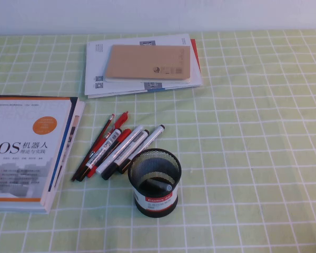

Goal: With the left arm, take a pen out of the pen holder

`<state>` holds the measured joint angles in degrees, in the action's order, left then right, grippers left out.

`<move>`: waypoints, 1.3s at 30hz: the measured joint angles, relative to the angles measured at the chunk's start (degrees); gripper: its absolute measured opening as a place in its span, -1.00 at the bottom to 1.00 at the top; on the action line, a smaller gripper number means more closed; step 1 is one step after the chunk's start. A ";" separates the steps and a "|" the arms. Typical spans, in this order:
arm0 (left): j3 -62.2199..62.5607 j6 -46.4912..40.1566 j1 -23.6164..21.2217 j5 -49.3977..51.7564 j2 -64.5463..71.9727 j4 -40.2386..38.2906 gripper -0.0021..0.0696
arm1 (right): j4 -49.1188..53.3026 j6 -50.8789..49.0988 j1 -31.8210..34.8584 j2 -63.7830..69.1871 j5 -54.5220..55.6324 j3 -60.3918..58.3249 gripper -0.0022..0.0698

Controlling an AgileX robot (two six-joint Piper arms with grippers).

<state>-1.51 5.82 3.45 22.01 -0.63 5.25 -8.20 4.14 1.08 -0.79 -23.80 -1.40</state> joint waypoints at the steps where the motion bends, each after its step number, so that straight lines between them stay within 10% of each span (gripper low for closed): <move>1: 0.00 0.00 0.00 0.00 0.00 0.00 -0.94 | 0.00 0.00 0.00 0.00 0.00 0.00 -0.97; 28: 0.00 0.00 0.00 -2.59 0.00 -2.82 -0.94 | 0.00 0.00 0.00 0.00 0.00 0.00 -0.97; 39: 0.00 0.41 0.00 -11.04 0.00 -26.30 -0.94 | 0.00 0.00 0.00 0.00 0.00 0.00 -0.97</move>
<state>-1.51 6.23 3.45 10.97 -0.63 -21.05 -8.20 4.14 1.08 -0.79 -23.80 -1.40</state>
